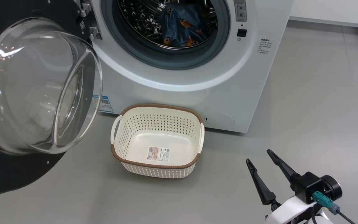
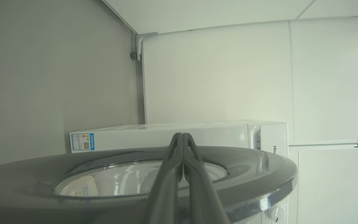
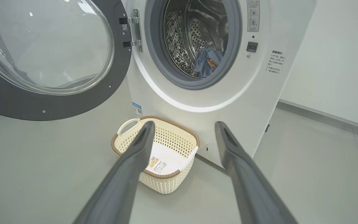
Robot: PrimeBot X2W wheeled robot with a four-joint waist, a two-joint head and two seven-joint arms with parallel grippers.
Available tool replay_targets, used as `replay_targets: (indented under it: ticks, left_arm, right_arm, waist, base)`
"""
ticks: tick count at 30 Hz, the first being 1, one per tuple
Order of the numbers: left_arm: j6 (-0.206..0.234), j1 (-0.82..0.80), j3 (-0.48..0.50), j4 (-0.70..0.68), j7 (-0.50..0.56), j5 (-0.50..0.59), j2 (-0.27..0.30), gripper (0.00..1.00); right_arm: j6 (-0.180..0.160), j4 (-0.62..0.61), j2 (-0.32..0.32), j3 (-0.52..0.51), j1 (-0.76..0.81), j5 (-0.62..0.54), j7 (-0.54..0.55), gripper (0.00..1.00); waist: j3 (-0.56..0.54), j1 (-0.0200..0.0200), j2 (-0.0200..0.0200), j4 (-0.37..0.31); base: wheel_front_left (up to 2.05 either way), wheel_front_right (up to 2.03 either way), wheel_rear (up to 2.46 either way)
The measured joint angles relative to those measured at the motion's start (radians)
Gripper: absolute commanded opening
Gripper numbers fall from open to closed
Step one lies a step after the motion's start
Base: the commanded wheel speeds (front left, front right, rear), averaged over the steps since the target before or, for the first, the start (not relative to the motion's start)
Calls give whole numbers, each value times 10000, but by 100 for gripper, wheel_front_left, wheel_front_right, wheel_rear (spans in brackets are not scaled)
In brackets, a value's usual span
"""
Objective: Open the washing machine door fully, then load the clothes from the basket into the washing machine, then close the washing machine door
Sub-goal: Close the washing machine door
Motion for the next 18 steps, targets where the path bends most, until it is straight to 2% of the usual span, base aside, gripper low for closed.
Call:
replay_targets:
  ticks: [7,18]
  left_arm:
    - [-353,12,-65,29,721,-314,-48,0]
    - [-644,77,-178,71,1323,-474,-249,0]
  right_arm:
    - [0,4,23,111,-8,0,0,100]
    - [0,15,4,151,-8,0,0,100]
  waist:
    - [-85,0,0,107]
    - [-216,0,0,218]
  base:
    - [0,0,0]
    - [0,0,0]
